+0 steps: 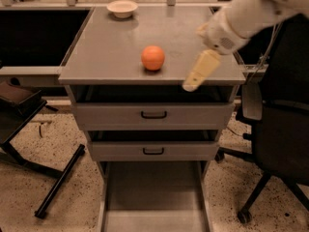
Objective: Place orange into bottom drawer
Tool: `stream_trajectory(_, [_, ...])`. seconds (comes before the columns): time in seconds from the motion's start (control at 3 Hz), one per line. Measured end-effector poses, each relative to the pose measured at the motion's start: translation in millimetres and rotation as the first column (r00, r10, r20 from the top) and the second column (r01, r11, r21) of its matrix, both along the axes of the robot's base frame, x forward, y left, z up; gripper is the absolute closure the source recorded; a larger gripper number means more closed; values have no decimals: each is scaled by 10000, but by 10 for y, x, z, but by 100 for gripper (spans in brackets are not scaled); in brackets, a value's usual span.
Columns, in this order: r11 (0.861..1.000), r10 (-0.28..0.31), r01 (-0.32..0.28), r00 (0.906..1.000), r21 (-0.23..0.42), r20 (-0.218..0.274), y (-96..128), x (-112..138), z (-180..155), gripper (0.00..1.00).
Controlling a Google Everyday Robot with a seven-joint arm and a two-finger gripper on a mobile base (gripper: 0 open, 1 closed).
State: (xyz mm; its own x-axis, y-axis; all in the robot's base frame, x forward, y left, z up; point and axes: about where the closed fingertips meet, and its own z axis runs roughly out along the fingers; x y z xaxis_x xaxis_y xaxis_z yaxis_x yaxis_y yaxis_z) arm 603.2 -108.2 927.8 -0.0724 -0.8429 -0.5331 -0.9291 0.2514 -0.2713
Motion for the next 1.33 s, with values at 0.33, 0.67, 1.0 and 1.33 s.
stream_trajectory(0.33, [9897,1363,-1343,9899,491,-381,800,531,-403,0])
stream_trajectory(0.67, [9897,1363,-1344,9899,491,-382,801,531,-404,0])
stream_trajectory(1.0, [9885,1469,-1443,9873,459,-604,880,787,-547,0])
stream_trajectory(1.33, [9853,1709,-1696,9797,211,-1046,1011,1207,-806,0])
